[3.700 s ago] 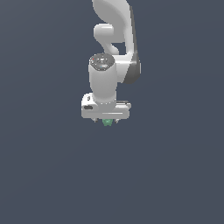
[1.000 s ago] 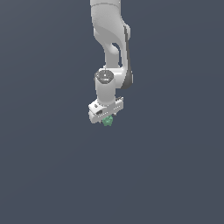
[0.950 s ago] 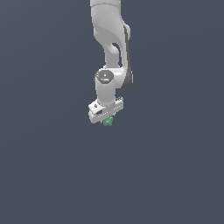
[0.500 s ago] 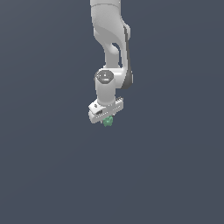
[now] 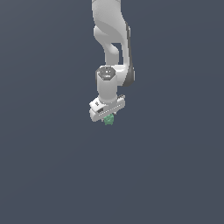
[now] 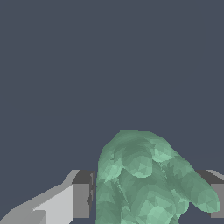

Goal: Pick up the object and move it to a goal position.

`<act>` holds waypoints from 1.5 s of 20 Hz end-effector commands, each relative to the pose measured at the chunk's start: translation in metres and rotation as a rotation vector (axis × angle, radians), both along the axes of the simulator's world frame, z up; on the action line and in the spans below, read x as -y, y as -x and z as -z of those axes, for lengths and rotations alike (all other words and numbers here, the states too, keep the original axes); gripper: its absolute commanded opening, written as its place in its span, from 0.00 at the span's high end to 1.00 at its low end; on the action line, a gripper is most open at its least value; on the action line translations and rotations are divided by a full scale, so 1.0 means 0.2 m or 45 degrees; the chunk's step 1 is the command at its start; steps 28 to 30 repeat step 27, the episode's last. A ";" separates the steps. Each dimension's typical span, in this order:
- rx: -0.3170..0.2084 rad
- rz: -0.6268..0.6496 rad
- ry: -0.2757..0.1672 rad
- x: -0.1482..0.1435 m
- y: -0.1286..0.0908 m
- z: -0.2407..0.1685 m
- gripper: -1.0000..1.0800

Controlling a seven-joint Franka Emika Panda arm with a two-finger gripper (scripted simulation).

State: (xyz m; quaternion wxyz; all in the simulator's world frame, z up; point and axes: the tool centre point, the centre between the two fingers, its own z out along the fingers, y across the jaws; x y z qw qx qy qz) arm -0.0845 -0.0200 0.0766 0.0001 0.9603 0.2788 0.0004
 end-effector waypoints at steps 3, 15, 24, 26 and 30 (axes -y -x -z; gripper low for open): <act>0.001 -0.001 0.001 -0.05 0.00 -0.12 1.00; -0.001 -0.001 0.001 -0.26 -0.01 -0.58 1.00; -0.001 -0.001 0.000 -0.33 -0.03 -0.74 1.00; -0.001 -0.001 0.000 -0.33 -0.03 -0.75 1.00; -0.001 -0.001 0.000 -0.33 -0.03 -0.74 1.00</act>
